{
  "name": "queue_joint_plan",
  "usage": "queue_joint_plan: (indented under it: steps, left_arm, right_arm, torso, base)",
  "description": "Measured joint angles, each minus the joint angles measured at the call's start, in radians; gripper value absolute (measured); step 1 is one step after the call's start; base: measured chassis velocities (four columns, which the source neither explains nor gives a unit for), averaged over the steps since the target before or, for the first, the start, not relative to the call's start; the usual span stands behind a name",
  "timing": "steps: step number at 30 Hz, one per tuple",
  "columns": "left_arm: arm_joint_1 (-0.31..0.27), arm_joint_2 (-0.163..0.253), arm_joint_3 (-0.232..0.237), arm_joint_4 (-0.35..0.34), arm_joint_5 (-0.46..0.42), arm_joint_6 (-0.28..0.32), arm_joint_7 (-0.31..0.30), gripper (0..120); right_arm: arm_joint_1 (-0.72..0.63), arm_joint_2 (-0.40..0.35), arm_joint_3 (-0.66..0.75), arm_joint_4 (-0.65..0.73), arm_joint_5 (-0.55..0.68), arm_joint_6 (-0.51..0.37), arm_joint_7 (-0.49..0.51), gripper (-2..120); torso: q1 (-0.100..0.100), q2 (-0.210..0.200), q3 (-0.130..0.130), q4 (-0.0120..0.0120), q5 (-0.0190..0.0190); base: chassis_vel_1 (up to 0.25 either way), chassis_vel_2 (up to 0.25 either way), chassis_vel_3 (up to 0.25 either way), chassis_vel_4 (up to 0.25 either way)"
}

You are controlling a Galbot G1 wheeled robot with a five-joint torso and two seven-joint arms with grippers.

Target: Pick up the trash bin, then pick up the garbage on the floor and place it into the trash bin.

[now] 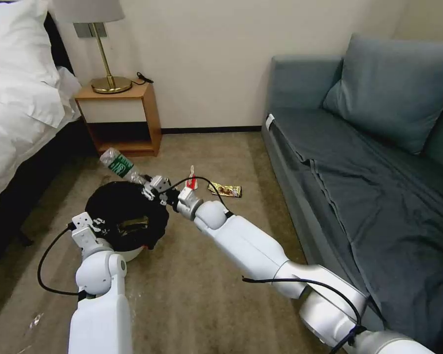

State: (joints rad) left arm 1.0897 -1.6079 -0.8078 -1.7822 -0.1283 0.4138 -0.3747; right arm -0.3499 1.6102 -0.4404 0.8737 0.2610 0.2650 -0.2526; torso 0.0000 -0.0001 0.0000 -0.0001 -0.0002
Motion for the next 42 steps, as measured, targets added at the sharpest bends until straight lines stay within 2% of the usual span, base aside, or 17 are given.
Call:
queue_joint_plan:
  steps: [8, 21, 23, 26, 29, 30, 33, 34, 36, 37, 39, 42]
  left_arm:
    - [-0.006, 0.0, 0.013, 0.002, 0.017, 0.0, -0.001, 4]
    - [-0.011, 0.0, 0.032, 0.013, 0.038, -0.003, -0.003, 4]
    - [-0.012, 0.0, 0.033, 0.013, 0.04, -0.003, -0.004, 4]
    - [-0.012, 0.0, 0.033, 0.013, 0.041, -0.003, -0.005, 4]
    - [-0.011, 0.0, 0.032, 0.012, 0.042, -0.003, -0.006, 4]
    - [-0.011, 0.0, 0.032, 0.012, 0.042, -0.003, -0.006, 4]
    - [-0.01, 0.0, 0.032, 0.009, 0.042, -0.003, -0.006, 4]
    - [-0.01, 0.0, 0.032, 0.009, 0.042, -0.003, -0.006, 4]
    - [-0.01, 0.0, 0.031, 0.009, 0.042, -0.003, -0.007, 4]
    - [-0.01, 0.0, 0.031, 0.009, 0.042, -0.003, -0.007, 4]
    - [-0.01, 0.0, 0.031, 0.008, 0.042, -0.002, -0.008, 4]
    - [-0.011, 0.0, 0.031, 0.008, 0.042, -0.001, -0.008, 4]
  right_arm:
    - [-0.015, -0.001, -0.003, -0.056, -0.035, 0.014, -0.003, 23]
    - [-0.013, -0.002, -0.005, -0.06, -0.052, 0.01, -0.002, 25]
    - [-0.015, -0.002, -0.01, -0.048, -0.053, 0.002, 0.002, 36]
    - [-0.016, -0.002, -0.014, -0.042, -0.054, 0.0, 0.004, 42]
    - [-0.015, -0.002, -0.022, -0.03, -0.053, -0.005, 0.006, 59]
    - [-0.015, -0.002, -0.022, -0.03, -0.053, -0.005, 0.006, 59]
    - [-0.012, -0.002, -0.025, -0.026, -0.051, -0.007, 0.007, 74]
    - [-0.012, -0.002, -0.025, -0.026, -0.051, -0.007, 0.007, 74]
    - [-0.012, -0.002, -0.025, -0.026, -0.051, -0.007, 0.007, 84]
    - [-0.012, -0.002, -0.025, -0.026, -0.051, -0.007, 0.007, 84]
    - [-0.013, -0.002, -0.024, -0.025, -0.05, -0.007, 0.007, 95]
    - [-0.013, -0.002, -0.022, -0.024, -0.049, -0.007, 0.007, 98]
  torso:
    - [0.0, 0.0, 0.0, 0.0, 0.0002]
    - [0.0, 0.0, 0.0, 0.0, 0.0002]
    - [0.0, 0.0, 0.0, 0.0, 0.0002]
    - [0.0, 0.0, 0.0, 0.0001, 0.0002]
    - [0.0, 0.0, 0.0, 0.0001, 0.0002]
    - [0.0, 0.0, 0.0, 0.0001, 0.0002]
    - [0.0, 0.0, 0.0, 0.0001, 0.0002]
    - [0.0, 0.0, 0.0, 0.0001, 0.0002]
    - [0.0, 0.0, 0.0, 0.0001, 0.0002]
    - [0.0, 0.0, 0.0, 0.0001, 0.0002]
    - [0.0, 0.0, 0.0, 0.0001, 0.0002]
    - [0.0, 0.0, 0.0, 0.0001, 0.0002]
  base:
    - [0.0, 0.0, 0.0, 0.0]
    - [0.0, 0.0, 0.0, 0.0]
    - [0.0, 0.0, 0.0, 0.0]
    - [0.0, 0.0, 0.0, 0.0]
    - [0.0, 0.0, 0.0, 0.0]
    - [0.0, 0.0, 0.0, 0.0]
    - [0.0, 0.0, 0.0, 0.0]
    - [0.0, 0.0, 0.0, 0.0]
    - [0.0, 0.0, 0.0, 0.0]
    - [0.0, 0.0, 0.0, 0.0]
    - [0.0, 0.0, 0.0, 0.0]
    - [0.0, 0.0, 0.0, 0.0]
